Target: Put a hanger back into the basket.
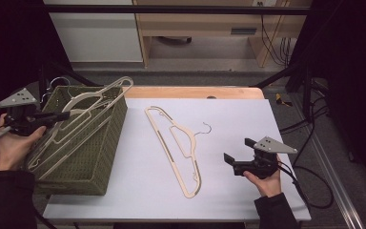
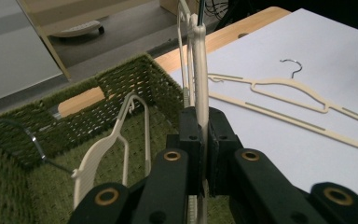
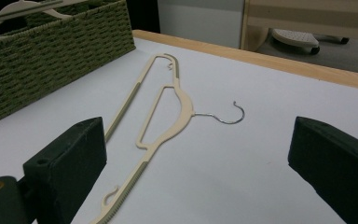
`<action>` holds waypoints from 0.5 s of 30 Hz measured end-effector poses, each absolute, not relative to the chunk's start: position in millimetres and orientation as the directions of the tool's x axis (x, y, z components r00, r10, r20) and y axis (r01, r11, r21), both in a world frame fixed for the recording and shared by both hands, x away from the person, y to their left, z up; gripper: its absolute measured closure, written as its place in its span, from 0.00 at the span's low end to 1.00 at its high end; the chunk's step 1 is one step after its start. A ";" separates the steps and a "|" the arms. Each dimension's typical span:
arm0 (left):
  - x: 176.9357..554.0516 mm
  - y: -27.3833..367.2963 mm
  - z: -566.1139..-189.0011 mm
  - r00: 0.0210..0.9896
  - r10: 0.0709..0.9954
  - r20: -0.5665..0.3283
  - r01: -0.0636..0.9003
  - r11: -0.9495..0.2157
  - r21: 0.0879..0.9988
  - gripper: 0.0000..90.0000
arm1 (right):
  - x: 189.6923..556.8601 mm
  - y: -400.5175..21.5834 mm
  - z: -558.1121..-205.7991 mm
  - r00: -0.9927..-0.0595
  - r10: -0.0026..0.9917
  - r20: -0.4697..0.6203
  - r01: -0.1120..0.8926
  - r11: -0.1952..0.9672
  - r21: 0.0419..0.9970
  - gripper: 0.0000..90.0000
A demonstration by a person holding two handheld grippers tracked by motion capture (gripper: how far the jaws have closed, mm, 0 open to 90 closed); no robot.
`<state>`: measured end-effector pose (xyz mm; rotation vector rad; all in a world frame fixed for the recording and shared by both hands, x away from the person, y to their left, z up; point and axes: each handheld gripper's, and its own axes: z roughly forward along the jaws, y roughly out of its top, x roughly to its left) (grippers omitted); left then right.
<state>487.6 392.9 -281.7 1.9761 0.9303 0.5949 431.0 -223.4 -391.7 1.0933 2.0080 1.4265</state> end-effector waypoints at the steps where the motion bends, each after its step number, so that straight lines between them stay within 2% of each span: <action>1: 487.7 395.8 -282.9 0.605 0.794 0.062 0.387 -0.361 0.848 0.96 | 431.2 -223.4 -391.9 -0.588 0.805 0.082 0.346 0.158 0.925 0.05; 11: 493.6 419.9 -300.1 0.567 0.823 0.045 0.426 -0.339 0.839 0.96 | 431.3 -223.7 -392.1 -0.587 0.806 0.080 0.346 0.161 0.924 0.05; 15: 496.1 423.1 -309.6 0.564 0.825 0.042 0.469 -0.361 0.806 0.96 | 431.7 -223.6 -392.3 -0.583 0.808 0.082 0.350 0.158 0.923 0.05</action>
